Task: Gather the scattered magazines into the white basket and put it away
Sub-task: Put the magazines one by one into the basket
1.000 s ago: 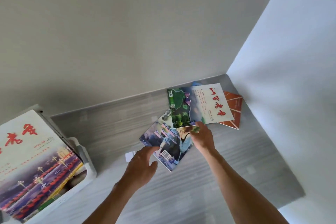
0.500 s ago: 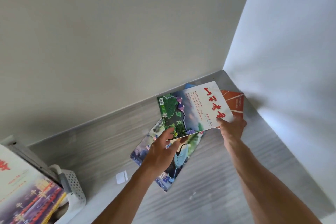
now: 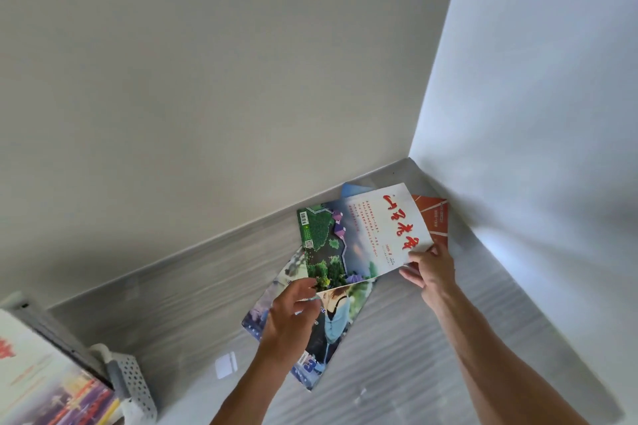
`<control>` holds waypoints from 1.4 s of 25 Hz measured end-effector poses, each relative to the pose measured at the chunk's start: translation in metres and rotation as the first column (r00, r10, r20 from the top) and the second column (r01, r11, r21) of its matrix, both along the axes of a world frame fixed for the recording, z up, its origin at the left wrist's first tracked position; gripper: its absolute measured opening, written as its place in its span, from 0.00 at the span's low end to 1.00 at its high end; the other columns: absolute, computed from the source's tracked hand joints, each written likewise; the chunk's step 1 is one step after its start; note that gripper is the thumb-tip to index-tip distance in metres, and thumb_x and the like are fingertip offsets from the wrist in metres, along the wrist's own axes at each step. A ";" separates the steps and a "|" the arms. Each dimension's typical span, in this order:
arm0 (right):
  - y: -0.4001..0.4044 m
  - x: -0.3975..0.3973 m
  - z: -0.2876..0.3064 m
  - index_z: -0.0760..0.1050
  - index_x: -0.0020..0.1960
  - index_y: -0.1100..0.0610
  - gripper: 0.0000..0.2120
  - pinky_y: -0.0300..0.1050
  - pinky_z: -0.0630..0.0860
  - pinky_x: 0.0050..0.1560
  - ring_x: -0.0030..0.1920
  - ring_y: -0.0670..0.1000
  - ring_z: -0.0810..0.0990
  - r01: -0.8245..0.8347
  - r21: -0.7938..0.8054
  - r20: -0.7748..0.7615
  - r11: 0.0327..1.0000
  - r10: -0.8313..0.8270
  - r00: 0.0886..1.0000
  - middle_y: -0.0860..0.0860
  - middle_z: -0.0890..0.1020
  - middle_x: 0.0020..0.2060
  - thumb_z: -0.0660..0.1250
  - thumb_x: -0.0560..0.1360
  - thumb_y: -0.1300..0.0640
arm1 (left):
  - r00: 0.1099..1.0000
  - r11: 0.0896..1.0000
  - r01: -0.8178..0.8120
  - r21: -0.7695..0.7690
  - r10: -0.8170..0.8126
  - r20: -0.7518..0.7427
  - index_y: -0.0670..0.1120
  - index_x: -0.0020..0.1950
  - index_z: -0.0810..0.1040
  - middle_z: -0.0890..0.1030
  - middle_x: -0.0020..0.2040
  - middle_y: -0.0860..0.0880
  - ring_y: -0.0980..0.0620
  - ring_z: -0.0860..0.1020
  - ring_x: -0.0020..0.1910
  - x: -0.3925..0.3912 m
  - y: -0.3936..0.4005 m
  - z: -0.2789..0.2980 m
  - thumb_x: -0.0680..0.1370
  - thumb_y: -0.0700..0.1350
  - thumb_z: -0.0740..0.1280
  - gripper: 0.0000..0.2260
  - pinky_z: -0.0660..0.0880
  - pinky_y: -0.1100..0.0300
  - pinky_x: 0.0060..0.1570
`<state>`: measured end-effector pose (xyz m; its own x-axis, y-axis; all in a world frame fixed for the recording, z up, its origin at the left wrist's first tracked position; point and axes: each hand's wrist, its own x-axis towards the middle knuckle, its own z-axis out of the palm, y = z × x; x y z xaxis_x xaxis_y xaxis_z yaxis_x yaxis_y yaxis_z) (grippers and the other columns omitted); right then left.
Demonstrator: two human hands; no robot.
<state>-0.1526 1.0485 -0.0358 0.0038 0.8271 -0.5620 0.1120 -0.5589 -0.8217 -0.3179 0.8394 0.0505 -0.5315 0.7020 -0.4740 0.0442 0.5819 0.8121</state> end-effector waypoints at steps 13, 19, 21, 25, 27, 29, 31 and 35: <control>-0.143 -0.063 0.180 0.84 0.51 0.53 0.11 0.40 0.79 0.27 0.33 0.51 0.83 -0.608 0.451 -0.217 0.653 0.741 0.635 0.56 0.87 0.41 0.73 0.71 0.63 | 0.884 0.907 -0.289 0.306 0.376 -0.279 0.60 0.58 0.73 0.82 0.53 0.59 0.53 0.85 0.39 -0.075 -0.154 0.081 0.73 0.40 0.73 0.20 0.83 0.57 0.32; -0.254 -0.121 0.160 0.81 0.48 0.54 0.09 0.50 0.81 0.40 0.41 0.55 0.85 -0.779 0.413 0.104 0.472 0.825 0.555 0.51 0.87 0.41 0.71 0.73 0.67 | 0.857 0.889 -0.371 0.268 0.439 -0.270 0.55 0.55 0.78 0.85 0.50 0.55 0.56 0.85 0.40 -0.098 -0.301 0.065 0.78 0.36 0.67 0.14 0.83 0.55 0.37; -0.299 -0.146 0.148 0.79 0.40 0.53 0.10 0.48 0.77 0.41 0.39 0.56 0.83 -0.818 0.403 0.245 0.410 0.813 0.528 0.54 0.85 0.35 0.70 0.74 0.67 | 0.823 0.875 -0.429 0.225 0.481 -0.301 0.48 0.51 0.82 0.86 0.45 0.52 0.56 0.84 0.41 -0.100 -0.339 0.055 0.76 0.34 0.68 0.11 0.82 0.54 0.39; -0.340 -0.197 0.196 0.81 0.47 0.53 0.07 0.40 0.81 0.40 0.43 0.50 0.85 -0.752 0.525 0.144 0.398 0.830 0.539 0.49 0.87 0.42 0.70 0.75 0.63 | 0.701 0.775 -0.528 0.347 0.629 -0.337 0.49 0.42 0.81 0.84 0.36 0.61 0.63 0.79 0.31 -0.123 -0.382 0.076 0.75 0.36 0.69 0.08 0.73 0.66 0.27; -0.351 -0.237 0.238 0.81 0.50 0.48 0.08 0.34 0.80 0.40 0.44 0.44 0.85 -0.683 0.647 0.077 0.340 0.862 0.502 0.46 0.87 0.46 0.71 0.75 0.60 | 0.635 0.718 -0.546 0.431 0.691 -0.346 0.51 0.44 0.80 0.84 0.40 0.59 0.60 0.79 0.31 -0.155 -0.402 0.106 0.75 0.47 0.67 0.03 0.73 0.57 0.25; -0.367 -0.283 0.267 0.81 0.49 0.47 0.09 0.34 0.80 0.40 0.44 0.43 0.85 -0.646 0.702 0.051 0.300 0.883 0.467 0.47 0.87 0.47 0.70 0.75 0.61 | 0.587 0.695 -0.534 0.481 0.714 -0.381 0.55 0.45 0.80 0.85 0.41 0.61 0.60 0.81 0.34 -0.194 -0.422 0.132 0.74 0.49 0.65 0.05 0.73 0.60 0.25; -0.381 -0.325 0.269 0.80 0.48 0.49 0.12 0.35 0.80 0.38 0.42 0.42 0.85 -0.670 0.664 0.038 0.331 0.880 0.473 0.49 0.87 0.47 0.68 0.75 0.66 | 0.611 0.674 -0.555 0.487 0.728 -0.311 0.59 0.44 0.80 0.85 0.42 0.64 0.61 0.82 0.38 -0.228 -0.428 0.144 0.76 0.44 0.65 0.09 0.73 0.70 0.26; -0.395 -0.379 0.233 0.79 0.53 0.53 0.10 0.57 0.83 0.46 0.47 0.51 0.85 -0.772 0.558 0.207 0.305 0.849 0.486 0.53 0.86 0.49 0.66 0.76 0.66 | 0.667 0.733 -0.595 0.331 0.679 -0.307 0.47 0.50 0.81 0.85 0.51 0.50 0.52 0.84 0.44 -0.267 -0.432 0.112 0.78 0.35 0.63 0.10 0.79 0.62 0.30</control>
<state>-0.5316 0.6533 0.1976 -0.8671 0.4980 0.0108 0.1483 0.2788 -0.9488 -0.5848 0.4070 0.1625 -0.9848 0.1714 -0.0277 0.0486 0.4254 0.9037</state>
